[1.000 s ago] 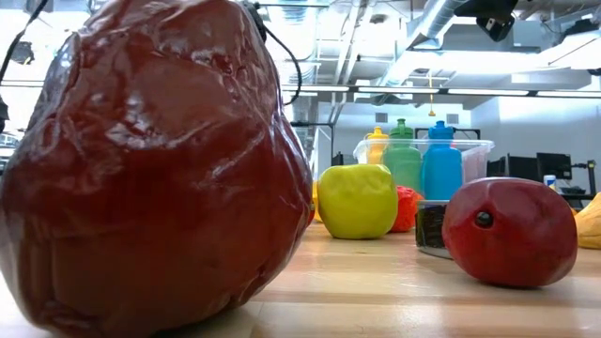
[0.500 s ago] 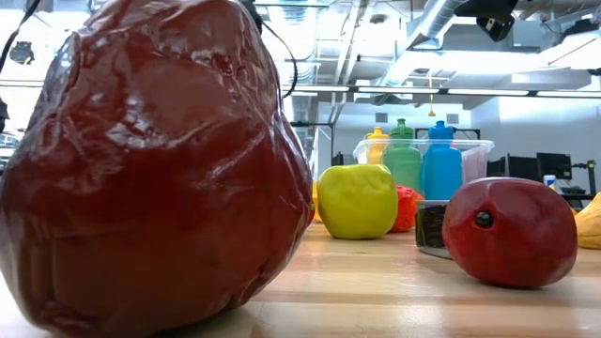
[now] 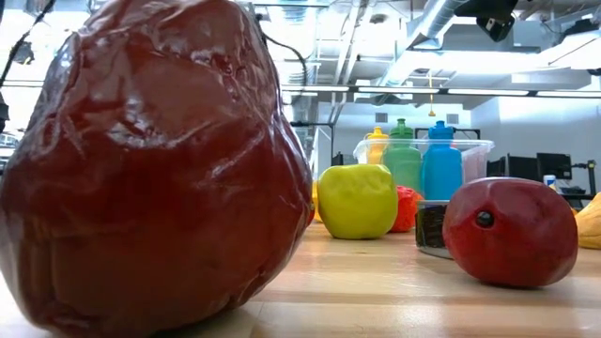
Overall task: Pick & Place Food Item
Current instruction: Put the green tuna can into the gray bin
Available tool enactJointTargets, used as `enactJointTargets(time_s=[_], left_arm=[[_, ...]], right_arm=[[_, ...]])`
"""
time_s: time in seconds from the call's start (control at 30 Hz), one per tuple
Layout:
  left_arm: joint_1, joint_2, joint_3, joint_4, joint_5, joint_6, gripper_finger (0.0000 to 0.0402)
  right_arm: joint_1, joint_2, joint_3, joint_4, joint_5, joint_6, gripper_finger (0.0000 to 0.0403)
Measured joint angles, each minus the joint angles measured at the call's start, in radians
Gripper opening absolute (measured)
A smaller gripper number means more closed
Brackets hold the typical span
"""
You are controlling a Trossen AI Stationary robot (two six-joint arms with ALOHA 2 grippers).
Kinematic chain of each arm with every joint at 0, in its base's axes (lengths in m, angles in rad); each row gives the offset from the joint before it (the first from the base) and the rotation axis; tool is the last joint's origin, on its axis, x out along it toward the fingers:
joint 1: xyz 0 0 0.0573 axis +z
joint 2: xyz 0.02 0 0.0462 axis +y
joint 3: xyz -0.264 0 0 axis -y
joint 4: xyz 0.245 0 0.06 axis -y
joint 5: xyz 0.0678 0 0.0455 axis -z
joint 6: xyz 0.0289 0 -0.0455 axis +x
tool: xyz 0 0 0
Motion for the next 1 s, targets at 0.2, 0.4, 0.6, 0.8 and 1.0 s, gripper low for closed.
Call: enactJointTargets(time_s=[0.2,0.4,0.6,0.8,1.0], left_arm=[[-0.002,0.01,-0.089,0.117,-0.007,0.009,0.0242],[-0.005,0.009,-0.168,0.203,-0.017,0.008,0.022],[-0.012,0.007,-0.215,0.219,-0.017,0.013,0.0203],[-0.039,0.032,-0.225,0.188,-0.092,0.039,0.014],[-0.051,0.062,-0.22,0.165,-0.118,0.094,0.0058]], right_arm=[[0.007,0.017,0.0,-0.012,-0.001,0.0,0.0122],[0.007,0.041,0.0,-0.015,0.0,0.0,0.0122],[0.007,0.055,0.0,-0.019,0.0,-0.001,0.0122],[0.007,0.054,0.0,-0.019,0.0,0.0,0.0122],[0.007,0.054,0.0,-0.019,0.0,0.0,0.0122]])
